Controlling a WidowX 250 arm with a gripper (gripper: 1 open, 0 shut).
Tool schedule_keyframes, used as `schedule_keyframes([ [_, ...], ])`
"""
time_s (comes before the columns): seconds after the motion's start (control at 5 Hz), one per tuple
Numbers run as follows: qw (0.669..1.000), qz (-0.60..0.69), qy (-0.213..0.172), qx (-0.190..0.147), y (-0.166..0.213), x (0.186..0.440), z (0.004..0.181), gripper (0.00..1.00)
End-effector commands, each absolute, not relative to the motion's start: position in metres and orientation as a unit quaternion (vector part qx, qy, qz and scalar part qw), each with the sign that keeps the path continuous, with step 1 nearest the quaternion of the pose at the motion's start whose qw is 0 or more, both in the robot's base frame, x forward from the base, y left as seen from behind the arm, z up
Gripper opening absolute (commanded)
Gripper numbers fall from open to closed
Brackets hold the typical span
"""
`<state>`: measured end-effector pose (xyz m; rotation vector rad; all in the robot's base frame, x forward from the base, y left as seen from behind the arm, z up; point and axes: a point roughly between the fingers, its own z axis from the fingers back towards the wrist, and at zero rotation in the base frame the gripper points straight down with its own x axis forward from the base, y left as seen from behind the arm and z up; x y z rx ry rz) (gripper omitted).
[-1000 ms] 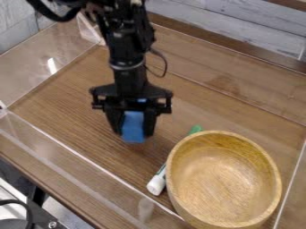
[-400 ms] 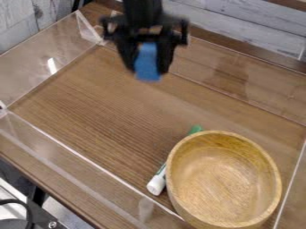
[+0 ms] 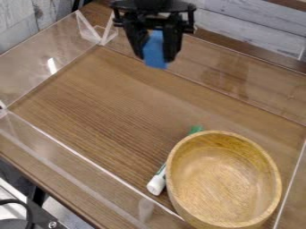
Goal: Put the blue block in the brown bowl
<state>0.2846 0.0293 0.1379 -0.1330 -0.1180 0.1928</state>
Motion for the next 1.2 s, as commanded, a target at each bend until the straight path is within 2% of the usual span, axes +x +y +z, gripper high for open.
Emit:
schedule_keyframes([
  [0.0, 0.991, 0.068, -0.095, -0.06, 0.037, 0.296, 0.147, 0.0],
  [0.8, 0.991, -0.012, -0.12, -0.056, 0.047, 0.297, 0.135, 0.0],
  [1.0, 0.991, -0.002, -0.127, -0.051, 0.056, 0.31, 0.135, 0.0],
])
